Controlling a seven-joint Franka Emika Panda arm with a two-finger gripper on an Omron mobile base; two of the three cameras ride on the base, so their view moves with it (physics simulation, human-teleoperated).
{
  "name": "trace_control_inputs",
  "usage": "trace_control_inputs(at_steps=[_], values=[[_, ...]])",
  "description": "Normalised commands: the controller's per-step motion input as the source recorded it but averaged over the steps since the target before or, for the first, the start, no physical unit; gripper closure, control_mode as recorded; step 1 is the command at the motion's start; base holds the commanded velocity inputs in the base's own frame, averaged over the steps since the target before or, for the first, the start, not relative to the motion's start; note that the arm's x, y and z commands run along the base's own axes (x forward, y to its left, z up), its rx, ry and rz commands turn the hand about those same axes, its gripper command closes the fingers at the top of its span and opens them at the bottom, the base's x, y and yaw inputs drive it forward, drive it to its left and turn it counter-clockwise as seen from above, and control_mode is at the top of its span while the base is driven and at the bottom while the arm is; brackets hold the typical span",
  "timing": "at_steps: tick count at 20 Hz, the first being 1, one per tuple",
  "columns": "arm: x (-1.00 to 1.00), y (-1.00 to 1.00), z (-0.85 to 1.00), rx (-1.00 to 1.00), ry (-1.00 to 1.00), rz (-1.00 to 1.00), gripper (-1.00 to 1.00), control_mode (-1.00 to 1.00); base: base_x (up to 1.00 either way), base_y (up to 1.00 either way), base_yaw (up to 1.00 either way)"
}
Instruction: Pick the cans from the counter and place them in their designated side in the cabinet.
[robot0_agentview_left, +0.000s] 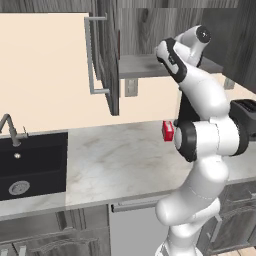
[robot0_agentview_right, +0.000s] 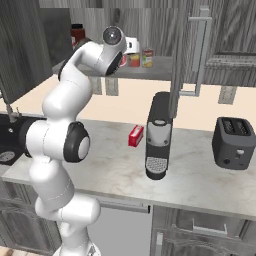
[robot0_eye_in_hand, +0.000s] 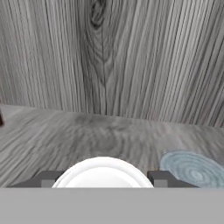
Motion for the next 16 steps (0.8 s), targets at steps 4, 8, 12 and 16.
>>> trace_control_inputs(at_steps=[4,8,12,16], values=[[0.28,0.00,-0.07,-0.03,0.03,0.02,1.00,-1.00,0.00,0.00,0.00],[0.30,0.00,-0.09,-0.04,0.03,0.02,-1.00,-1.00,0.00,0.00,0.00],[0.12,-0.04,-0.03,-0.05,0.01,0.02,-1.00,-1.00,0.00,0.00,0.00],[0.00,-0.08,0.00,-0.06,0.00,0.03,-1.00,-1.00,0.00,0.00,0.00]])
